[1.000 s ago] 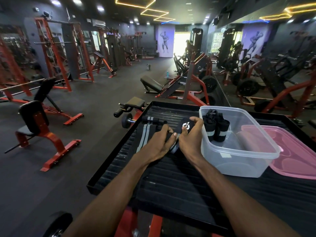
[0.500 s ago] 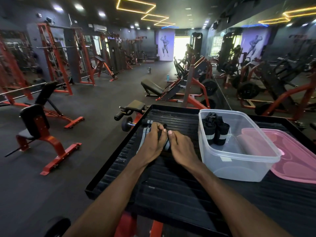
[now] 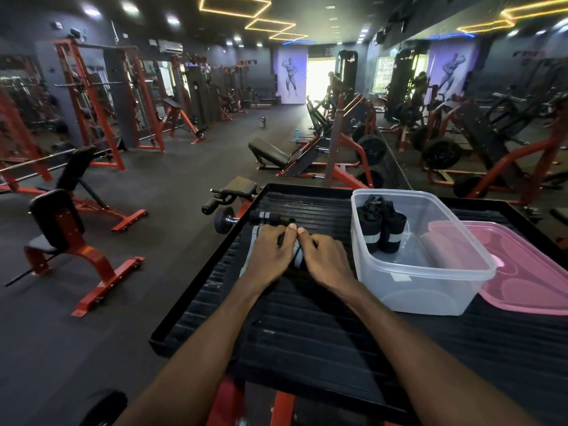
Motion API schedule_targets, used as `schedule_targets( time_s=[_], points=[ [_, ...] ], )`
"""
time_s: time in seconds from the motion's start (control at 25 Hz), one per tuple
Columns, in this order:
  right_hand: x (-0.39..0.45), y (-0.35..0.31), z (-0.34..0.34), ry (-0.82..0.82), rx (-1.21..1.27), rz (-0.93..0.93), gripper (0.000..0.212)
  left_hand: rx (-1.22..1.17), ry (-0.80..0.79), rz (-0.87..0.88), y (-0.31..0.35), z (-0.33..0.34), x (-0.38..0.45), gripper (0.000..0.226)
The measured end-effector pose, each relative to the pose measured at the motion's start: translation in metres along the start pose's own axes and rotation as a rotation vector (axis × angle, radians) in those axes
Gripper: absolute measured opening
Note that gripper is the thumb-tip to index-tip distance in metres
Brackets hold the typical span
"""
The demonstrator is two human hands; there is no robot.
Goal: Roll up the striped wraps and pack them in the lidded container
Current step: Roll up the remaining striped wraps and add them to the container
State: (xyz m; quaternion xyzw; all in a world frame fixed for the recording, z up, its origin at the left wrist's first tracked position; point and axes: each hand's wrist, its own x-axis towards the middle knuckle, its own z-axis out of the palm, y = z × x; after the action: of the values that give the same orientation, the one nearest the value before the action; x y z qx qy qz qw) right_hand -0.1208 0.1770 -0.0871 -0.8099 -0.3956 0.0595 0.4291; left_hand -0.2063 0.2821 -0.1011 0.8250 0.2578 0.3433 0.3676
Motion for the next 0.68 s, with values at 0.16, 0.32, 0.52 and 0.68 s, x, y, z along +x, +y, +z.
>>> schedule_targets(
  time_s=[0.16,0.32,0.52,0.68],
  points=[
    [0.000,-0.001,-0.002,-0.056,0.095,0.095,0.068,-0.025,-0.130,-0.091,0.002,0.000,0.000,0.049],
    [0.003,-0.004,0.002,-0.237,0.657,0.289,0.047,-0.042,-0.084,-0.097,0.003,-0.003,0.003,0.048],
    [0.006,-0.001,0.004,-0.241,0.718,0.173,0.021,-0.176,-0.087,-0.157,-0.006,-0.005,0.009,0.048],
    [0.008,0.004,0.001,-0.133,0.538,0.088,0.015,-0.216,-0.148,-0.129,-0.001,-0.006,0.010,0.033]
  ],
)
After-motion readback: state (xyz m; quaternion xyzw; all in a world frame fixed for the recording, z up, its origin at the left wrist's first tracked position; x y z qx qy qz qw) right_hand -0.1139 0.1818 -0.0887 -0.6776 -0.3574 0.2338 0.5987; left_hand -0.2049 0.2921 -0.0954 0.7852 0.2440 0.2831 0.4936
